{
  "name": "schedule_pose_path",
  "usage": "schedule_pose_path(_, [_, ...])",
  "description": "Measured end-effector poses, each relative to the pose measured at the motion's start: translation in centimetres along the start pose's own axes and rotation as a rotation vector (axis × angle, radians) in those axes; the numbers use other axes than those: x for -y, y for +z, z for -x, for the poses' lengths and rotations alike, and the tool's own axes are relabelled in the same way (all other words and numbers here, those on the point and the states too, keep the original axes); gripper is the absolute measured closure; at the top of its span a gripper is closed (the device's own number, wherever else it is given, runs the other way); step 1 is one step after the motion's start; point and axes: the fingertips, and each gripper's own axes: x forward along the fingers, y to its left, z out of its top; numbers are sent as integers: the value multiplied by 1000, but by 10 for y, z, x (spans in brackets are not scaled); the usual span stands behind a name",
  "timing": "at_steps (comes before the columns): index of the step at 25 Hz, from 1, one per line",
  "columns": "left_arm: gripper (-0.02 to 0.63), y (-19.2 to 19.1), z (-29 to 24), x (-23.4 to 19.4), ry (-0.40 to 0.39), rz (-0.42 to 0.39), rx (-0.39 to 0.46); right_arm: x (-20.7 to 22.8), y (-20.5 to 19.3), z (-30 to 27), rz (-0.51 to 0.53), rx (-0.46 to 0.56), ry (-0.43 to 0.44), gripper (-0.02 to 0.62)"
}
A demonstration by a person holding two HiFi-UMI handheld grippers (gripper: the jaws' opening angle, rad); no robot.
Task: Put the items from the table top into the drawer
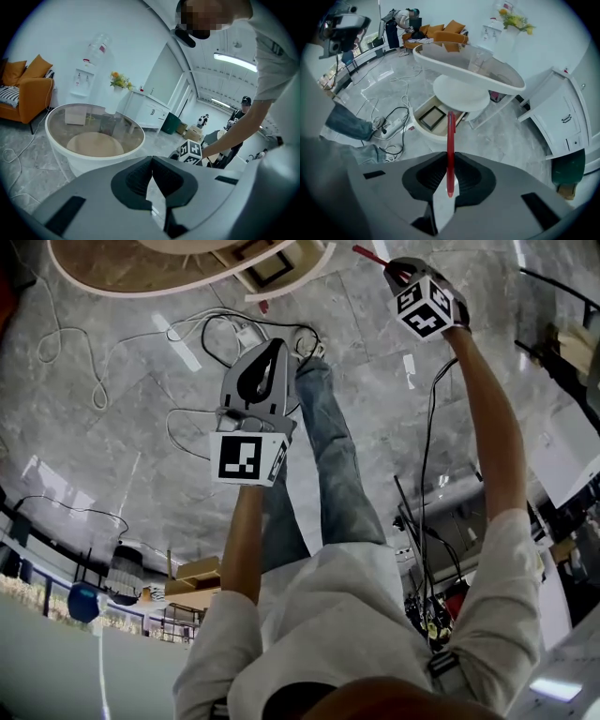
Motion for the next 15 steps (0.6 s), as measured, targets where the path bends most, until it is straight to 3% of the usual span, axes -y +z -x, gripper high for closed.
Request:
schedule_pose_path(7, [591, -47, 19, -43, 81, 65, -2, -70, 48, -69, 126, 10, 109, 528])
schedule_pose_path(15, [591, -102, 27, -79, 164, 171, 23, -138, 91, -150, 340, -14, 201, 528])
